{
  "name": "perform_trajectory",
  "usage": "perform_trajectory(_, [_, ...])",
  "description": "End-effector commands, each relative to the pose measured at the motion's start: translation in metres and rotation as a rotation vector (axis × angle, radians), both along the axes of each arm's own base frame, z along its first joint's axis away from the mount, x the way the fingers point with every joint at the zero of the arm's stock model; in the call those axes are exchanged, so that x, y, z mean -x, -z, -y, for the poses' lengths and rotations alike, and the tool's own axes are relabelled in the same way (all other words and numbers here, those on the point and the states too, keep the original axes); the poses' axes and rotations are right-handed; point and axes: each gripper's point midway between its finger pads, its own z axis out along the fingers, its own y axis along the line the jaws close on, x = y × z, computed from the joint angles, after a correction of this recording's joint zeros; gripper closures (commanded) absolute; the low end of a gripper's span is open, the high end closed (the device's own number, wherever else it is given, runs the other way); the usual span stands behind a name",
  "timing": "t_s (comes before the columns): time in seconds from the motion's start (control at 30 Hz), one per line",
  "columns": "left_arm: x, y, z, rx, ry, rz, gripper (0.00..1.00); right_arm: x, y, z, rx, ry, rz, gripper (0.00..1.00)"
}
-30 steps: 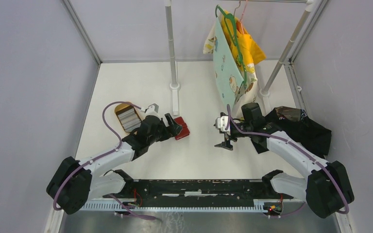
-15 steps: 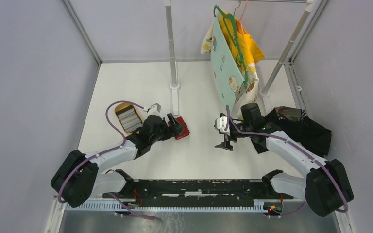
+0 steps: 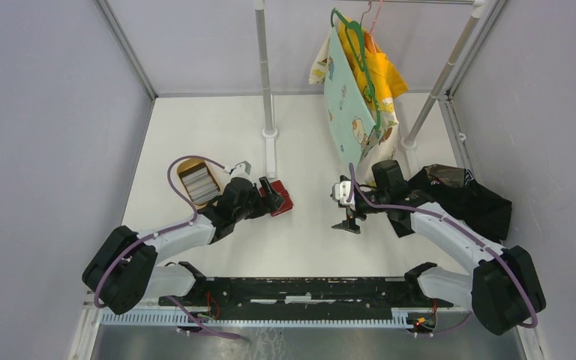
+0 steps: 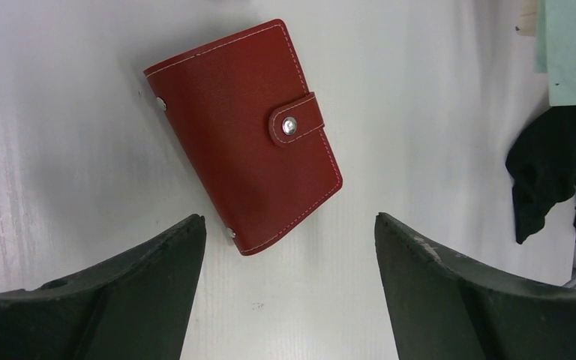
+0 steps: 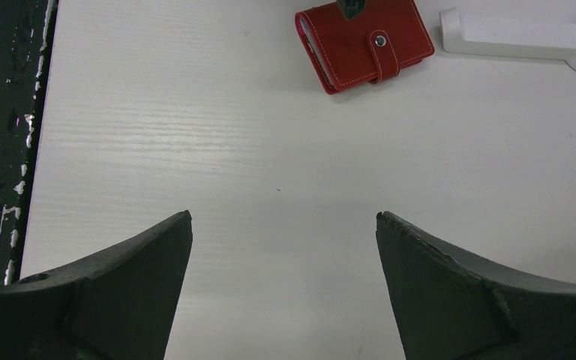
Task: Put the credit cards into the card holder
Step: Move the card holder to the center of the board.
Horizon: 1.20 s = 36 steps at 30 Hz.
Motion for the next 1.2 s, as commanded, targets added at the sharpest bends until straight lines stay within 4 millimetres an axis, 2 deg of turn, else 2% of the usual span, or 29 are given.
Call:
perform_trajectory(0.0, [-0.014,-0.010,0.004,-0.014,-0.031,0.013,0.15,0.000,-0.008,-0.003,-0.022,-0.020,0.037,0.02])
perform_trajectory(0.1, [-0.022,-0.009,0.001,-0.043,-0.070,-0.003,0.19,0.000,-0.009,-0.003,-0.025,-0.021,0.044,0.02])
perform_trajectory(0.3, [-0.035,-0.002,-0.004,-0.140,-0.146,-0.077,0.20,0.002,-0.010,-0.003,-0.025,-0.028,0.047,0.02])
perform_trajectory(0.53, [-0.041,0.000,-0.013,-0.188,-0.239,-0.110,0.20,0.002,-0.013,-0.003,-0.031,-0.029,0.060,0.02])
perform_trajectory(0.7, [-0.039,0.007,-0.013,-0.221,-0.227,-0.146,0.22,0.002,-0.015,-0.004,-0.037,-0.027,0.057,0.02])
perform_trajectory(0.9, [-0.037,0.019,-0.014,-0.233,-0.224,-0.173,0.31,0.000,-0.015,-0.003,-0.034,-0.018,0.060,0.02])
perform_trajectory(1.03, [-0.038,0.026,-0.005,-0.192,-0.202,-0.187,0.44,0.000,-0.012,-0.003,-0.029,-0.016,0.051,0.02])
perform_trajectory(1.17, [-0.035,0.032,0.001,-0.154,-0.188,-0.211,0.44,0.000,-0.008,-0.004,-0.028,-0.017,0.034,0.02])
